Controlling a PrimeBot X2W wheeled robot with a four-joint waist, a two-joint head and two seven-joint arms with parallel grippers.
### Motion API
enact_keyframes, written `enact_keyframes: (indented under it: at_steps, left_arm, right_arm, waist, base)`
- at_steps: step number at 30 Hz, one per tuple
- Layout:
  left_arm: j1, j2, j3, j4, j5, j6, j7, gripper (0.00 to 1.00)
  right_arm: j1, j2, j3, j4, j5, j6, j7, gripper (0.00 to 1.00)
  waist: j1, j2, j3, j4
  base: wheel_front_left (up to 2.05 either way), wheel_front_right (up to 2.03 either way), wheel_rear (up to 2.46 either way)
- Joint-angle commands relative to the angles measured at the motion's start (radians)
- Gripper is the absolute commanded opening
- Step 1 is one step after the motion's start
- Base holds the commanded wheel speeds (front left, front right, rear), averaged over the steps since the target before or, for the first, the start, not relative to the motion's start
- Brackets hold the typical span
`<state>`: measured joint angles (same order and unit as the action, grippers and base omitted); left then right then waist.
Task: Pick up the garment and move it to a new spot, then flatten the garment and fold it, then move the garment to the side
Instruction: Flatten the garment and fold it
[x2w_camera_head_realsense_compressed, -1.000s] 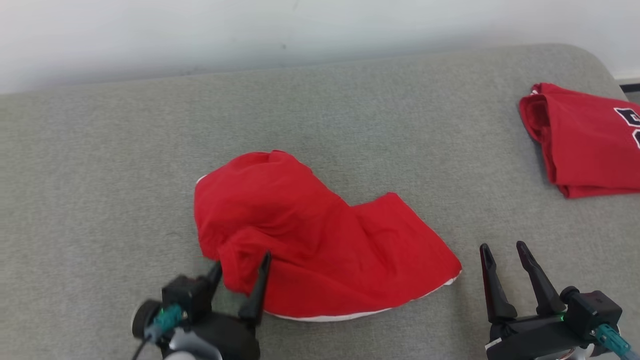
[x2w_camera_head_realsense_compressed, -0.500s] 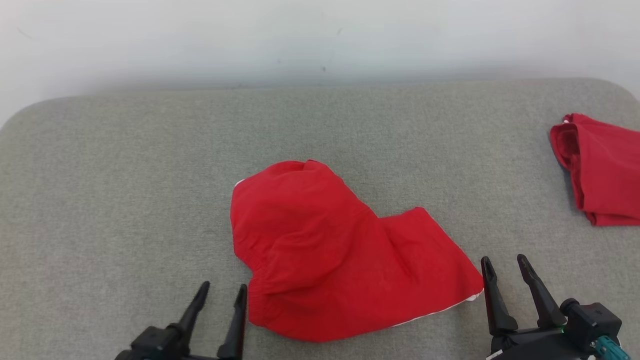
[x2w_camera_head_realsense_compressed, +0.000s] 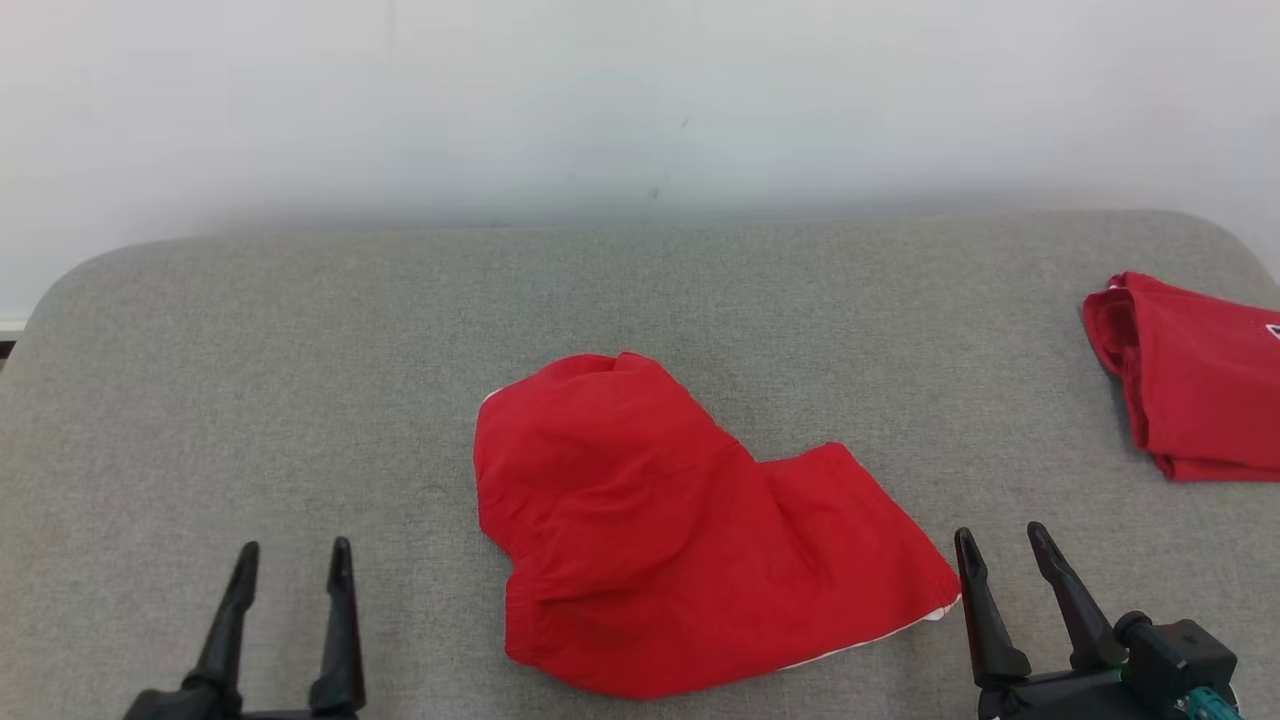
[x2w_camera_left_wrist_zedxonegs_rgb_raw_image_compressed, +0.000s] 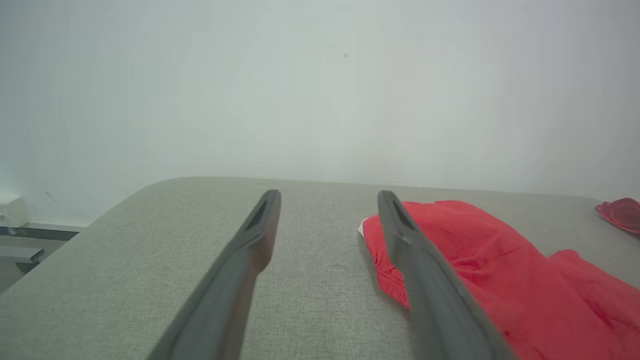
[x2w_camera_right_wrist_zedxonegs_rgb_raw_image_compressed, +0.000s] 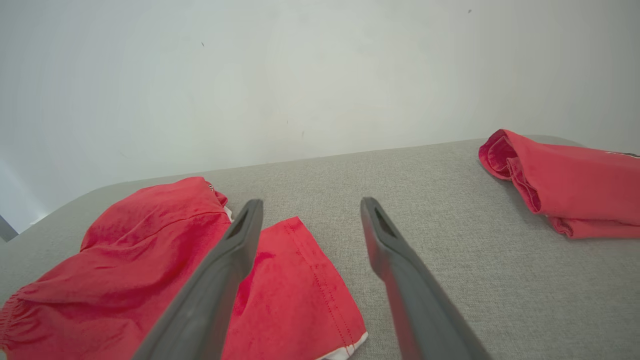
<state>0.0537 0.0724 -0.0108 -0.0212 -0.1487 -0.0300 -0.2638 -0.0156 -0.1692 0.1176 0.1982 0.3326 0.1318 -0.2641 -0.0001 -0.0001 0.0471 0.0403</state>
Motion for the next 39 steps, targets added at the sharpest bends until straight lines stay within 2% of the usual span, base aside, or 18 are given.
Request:
enact_keyframes:
  at_steps: [1,8,18,26,36,37,38,39]
  left_arm:
    - [0.015,-0.003,0.018,-0.01,0.016,-0.002,0.0,1.0]
    - [0.052,-0.015,0.098,0.005,0.022,-0.017,0.0,1.0]
    - [0.044,-0.022,0.091,0.015,0.03,-0.023,0.0,1.0]
    - [-0.002,-0.022,0.04,0.023,0.014,-0.029,0.0,1.0]
    - [-0.027,-0.022,-0.029,0.034,-0.003,-0.014,0.0,1.0]
    - [-0.028,-0.022,-0.035,0.033,-0.006,-0.009,0.0,1.0]
    - [-0.028,-0.022,-0.039,0.031,-0.009,-0.004,0.0,1.0]
    - [-0.03,-0.022,-0.041,0.033,-0.012,-0.004,0.0,1.0]
  right_arm:
    - [0.015,-0.002,-0.001,-0.005,-0.003,-0.003,0.0,1.0]
    - [0.047,-0.014,-0.01,-0.004,-0.004,-0.003,0.0,1.0]
    - [0.026,-0.048,0.004,0.04,-0.008,-0.003,0.0,1.0]
    - [-0.093,-0.11,0.074,0.226,0.008,-0.003,0.0,1.0]
    - [-0.204,-0.125,0.152,0.472,0.061,-0.003,0.0,1.0]
    - [-0.21,-0.122,0.158,0.489,0.071,-0.003,0.0,0.81]
    - [-0.215,-0.121,0.163,0.5,0.079,-0.003,0.0,0.38]
    - [-0.222,-0.122,0.167,0.507,0.084,-0.003,0.0,0.0]
  waist:
    - [0.0001,0.0001,-0.008,-0.005]
    - [0.0001,0.0001,-0.021,-0.013]
    - [0.0001,0.0001,-0.014,-0.013]
    - [0.0001,0.0001,0.018,0.039]
    - [0.0001,0.0001,0.061,0.113]
    - [0.0001,0.0001,0.064,0.116]
    - [0.0001,0.0001,0.065,0.118]
    - [0.0001,0.0001,0.067,0.117]
  base:
    - [0.0,0.0,0.0]
    - [0.0,0.0,0.0]
    - [0.0,0.0,0.0]
    - [0.0,0.0,0.0]
    - [0.0,0.0,0.0]
    - [0.0,0.0,0.0]
    - [0.0,0.0,0.0]
    - [0.0,0.0,0.0]
